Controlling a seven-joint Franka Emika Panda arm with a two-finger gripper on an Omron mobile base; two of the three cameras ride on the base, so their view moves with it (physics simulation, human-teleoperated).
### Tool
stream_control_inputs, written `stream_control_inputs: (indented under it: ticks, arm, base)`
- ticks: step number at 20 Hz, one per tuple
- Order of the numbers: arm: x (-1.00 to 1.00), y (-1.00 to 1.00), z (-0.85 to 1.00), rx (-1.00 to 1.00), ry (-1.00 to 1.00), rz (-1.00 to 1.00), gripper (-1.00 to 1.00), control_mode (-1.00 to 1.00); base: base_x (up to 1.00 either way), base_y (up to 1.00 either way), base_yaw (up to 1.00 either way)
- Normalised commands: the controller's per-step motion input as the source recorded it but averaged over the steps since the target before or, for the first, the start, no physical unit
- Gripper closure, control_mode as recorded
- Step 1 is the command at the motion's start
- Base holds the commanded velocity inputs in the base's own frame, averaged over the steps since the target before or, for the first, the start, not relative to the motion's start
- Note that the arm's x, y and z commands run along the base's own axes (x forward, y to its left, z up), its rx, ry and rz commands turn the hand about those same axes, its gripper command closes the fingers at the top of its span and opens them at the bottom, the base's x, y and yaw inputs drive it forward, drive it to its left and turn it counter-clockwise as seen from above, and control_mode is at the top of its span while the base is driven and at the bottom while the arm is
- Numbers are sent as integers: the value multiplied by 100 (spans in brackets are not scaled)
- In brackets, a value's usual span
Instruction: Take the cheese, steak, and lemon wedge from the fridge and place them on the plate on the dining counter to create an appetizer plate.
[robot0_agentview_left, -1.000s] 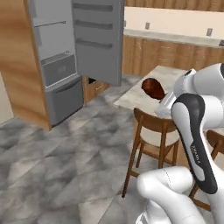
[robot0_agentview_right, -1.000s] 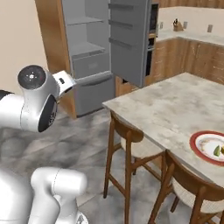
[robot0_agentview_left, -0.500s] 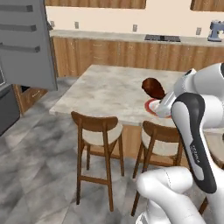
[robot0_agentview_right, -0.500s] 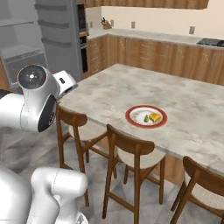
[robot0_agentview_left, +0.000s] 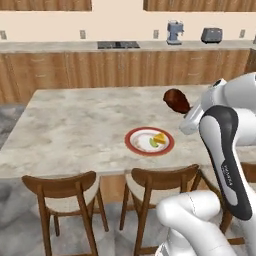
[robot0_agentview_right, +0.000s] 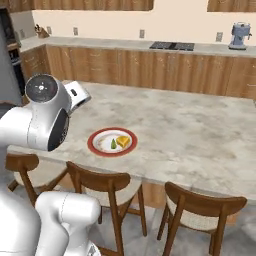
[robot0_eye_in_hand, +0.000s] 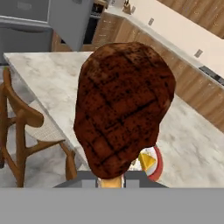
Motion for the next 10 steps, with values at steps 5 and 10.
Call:
stream_control_inputs:
  ticks: [5, 10]
  arm:
    - [0, 0, 0, 0, 0, 0, 100, 100]
    - [0, 0, 0, 0, 0, 0, 100, 100]
  base:
    - [99, 92, -59]
    - [87, 54, -46]
